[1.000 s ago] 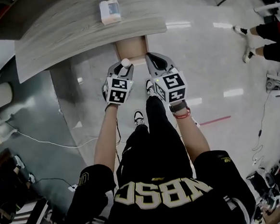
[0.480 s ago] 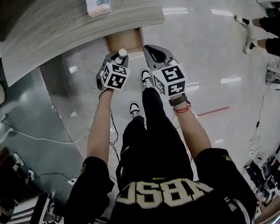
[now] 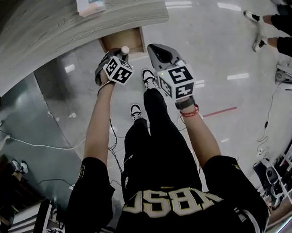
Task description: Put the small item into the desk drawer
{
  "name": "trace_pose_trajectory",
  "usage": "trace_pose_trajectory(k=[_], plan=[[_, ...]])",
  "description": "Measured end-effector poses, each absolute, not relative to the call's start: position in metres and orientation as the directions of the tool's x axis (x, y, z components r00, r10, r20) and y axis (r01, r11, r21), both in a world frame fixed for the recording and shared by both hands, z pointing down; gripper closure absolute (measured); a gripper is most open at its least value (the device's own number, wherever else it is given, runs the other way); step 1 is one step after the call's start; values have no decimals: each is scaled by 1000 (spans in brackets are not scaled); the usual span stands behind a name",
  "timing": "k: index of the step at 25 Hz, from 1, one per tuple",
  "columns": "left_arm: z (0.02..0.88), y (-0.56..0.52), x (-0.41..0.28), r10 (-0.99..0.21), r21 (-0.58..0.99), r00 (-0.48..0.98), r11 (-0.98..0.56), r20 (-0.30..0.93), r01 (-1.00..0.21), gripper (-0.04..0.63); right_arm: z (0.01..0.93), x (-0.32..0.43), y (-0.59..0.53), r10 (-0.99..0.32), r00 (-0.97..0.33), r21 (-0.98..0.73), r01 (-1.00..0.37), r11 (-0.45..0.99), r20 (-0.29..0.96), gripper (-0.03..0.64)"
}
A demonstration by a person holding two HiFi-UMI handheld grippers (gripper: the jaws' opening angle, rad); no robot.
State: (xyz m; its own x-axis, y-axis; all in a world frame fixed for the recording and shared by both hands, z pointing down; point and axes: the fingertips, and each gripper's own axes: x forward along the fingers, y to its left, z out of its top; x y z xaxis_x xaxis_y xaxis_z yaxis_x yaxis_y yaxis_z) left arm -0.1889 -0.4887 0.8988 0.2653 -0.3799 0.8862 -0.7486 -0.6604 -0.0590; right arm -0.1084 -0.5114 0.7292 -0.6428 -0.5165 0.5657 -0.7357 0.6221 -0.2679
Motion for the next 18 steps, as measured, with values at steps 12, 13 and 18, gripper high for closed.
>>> trace_pose_trajectory(k=[12, 13, 18], plan=[[949, -500, -181, -298, -197, 104, -817, 949, -542, 460, 749, -93, -515, -508, -639, -301, -745, 595, 577, 611], [953, -502, -181, -291, -204, 88, -826, 953, -526, 460, 750, -91, -515, -508, -639, -304, -746, 593, 577, 611], [965, -509, -179, -270, -237, 8, -860, 963, -451, 460, 752, -83, -516, -512, -640, -321, -750, 578, 573, 611]])
